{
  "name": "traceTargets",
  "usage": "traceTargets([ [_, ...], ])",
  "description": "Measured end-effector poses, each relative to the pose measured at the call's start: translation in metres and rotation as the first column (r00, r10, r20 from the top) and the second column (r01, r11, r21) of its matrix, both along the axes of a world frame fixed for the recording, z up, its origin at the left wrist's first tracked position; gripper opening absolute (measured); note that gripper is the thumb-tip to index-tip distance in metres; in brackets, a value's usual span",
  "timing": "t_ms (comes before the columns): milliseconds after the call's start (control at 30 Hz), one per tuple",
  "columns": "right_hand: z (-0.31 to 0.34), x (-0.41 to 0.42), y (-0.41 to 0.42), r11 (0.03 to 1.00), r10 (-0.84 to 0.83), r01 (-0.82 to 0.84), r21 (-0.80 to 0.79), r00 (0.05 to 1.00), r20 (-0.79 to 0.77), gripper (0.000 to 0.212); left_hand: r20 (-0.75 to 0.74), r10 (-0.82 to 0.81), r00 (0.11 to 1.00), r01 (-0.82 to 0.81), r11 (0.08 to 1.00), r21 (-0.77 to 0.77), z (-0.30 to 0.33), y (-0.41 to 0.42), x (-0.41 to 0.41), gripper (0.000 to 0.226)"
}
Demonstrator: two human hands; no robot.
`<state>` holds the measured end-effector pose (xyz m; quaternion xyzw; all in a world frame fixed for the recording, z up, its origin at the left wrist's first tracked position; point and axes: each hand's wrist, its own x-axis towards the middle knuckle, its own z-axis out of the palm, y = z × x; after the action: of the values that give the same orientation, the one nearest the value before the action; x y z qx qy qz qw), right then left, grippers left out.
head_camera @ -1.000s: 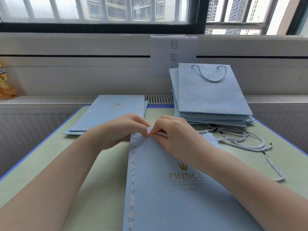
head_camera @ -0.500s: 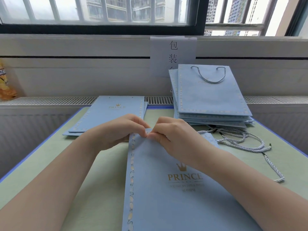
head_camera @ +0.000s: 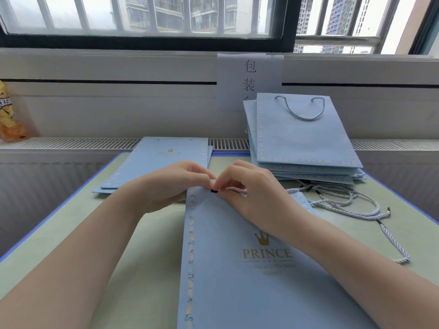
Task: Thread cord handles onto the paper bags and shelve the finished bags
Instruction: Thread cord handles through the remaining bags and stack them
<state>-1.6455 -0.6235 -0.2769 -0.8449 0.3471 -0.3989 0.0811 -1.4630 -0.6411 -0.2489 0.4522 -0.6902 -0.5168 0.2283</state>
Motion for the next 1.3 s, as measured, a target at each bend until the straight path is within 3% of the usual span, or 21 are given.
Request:
traceTargets([
  [233, 0.006, 0.001, 0.007, 0.997, -0.061, 0.052, -0.061, 0.985, -0.161, 0.012, 0.02, -0.044, 0.999, 0.044, 0.999, -0.006, 0.002, 0.001, 0.005, 0.032],
  [433, 0.013, 0.002, 0.009, 0.996, -0.085, 0.085, -0.009, 0.957, -0.277, 0.014, 0.057, -0.042, 0.997, 0.042, 0.999, -0.009, 0.0, 0.001, 0.003, 0.018],
  [733, 0.019, 0.002, 0.017, 0.996, -0.083, 0.085, -0.012, 0.921, -0.38, 0.02, 0.084, -0.052, 0.995, 0.054, 0.998, -0.027, 0.001, 0.001, 0.004, 0.041],
  [1000, 0.019, 0.007, 0.02, 0.996, -0.062, 0.072, 0.053, 0.982, -0.178, 0.01, 0.071, -0.058, 0.996, 0.062, 0.997, -0.05, 0.002, 0.002, 0.001, 0.029],
  [1100, 0.014, 0.011, 0.02, 0.995, -0.051, 0.065, 0.079, 0.984, -0.17, 0.01, 0.042, -0.069, 0.997, 0.07, 0.997, -0.029, 0.003, 0.003, 0.001, 0.028],
  [1300, 0.015, 0.003, 0.014, 0.982, -0.175, 0.184, 0.048, 0.973, -0.15, 0.031, -0.073, 0.012, 0.997, -0.011, 1.0, 0.018, 0.003, 0.001, 0.004, 0.042],
])
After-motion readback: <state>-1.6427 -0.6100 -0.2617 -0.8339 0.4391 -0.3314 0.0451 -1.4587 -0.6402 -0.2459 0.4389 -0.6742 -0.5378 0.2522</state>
